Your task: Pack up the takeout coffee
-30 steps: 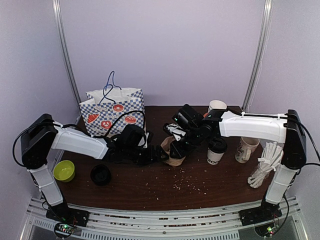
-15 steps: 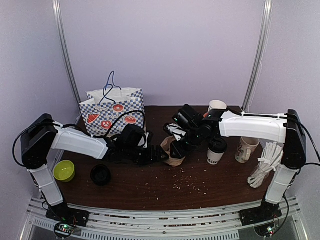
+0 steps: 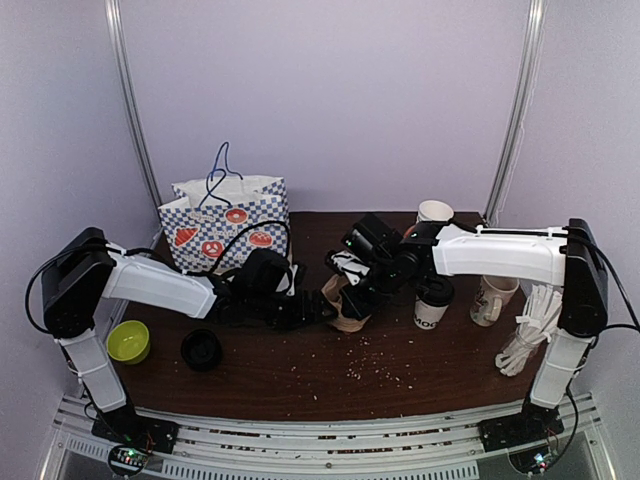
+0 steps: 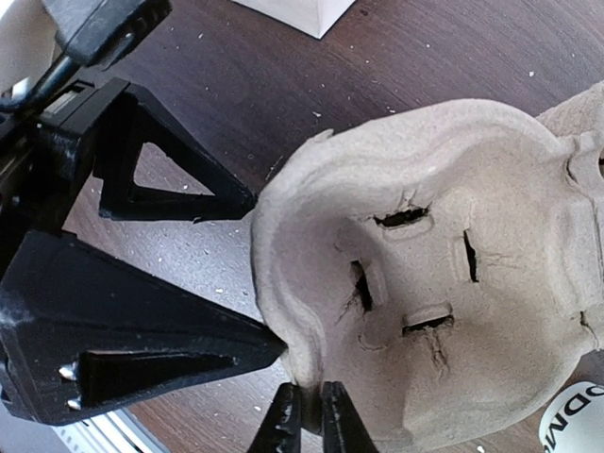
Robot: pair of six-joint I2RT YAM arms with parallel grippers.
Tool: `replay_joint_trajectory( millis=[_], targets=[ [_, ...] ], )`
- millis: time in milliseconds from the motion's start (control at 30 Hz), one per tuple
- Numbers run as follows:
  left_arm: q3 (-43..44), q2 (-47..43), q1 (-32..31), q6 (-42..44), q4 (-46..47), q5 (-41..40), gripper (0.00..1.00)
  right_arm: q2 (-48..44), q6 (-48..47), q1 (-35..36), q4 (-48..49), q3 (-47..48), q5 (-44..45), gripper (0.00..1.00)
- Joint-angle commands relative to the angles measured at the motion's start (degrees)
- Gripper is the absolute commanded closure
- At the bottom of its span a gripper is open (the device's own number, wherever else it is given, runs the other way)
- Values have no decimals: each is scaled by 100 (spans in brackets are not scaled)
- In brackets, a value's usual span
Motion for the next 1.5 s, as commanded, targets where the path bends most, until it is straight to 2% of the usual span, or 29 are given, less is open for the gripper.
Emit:
replay_joint_trajectory(
  millis=[0,67,933,1267,1467],
  targets=[
    [-56,-17,0,-21,306,-14,16,21,51,-8,-121,139,110,96],
    [-77,-21,-2,-33,314,-20,16,14,51,-2,-154,161,111,100],
    [-157,15,9,-24,386,2,16,-254,265,-4,-258,411,-2,100],
    [-871,-634,9,-249,1219,445,5,-325,535,-108,-37,273,-62,100],
    [-914,-605,68,-545,1803,686,5,-336,608,-128,94,197,-231,100]
  ],
)
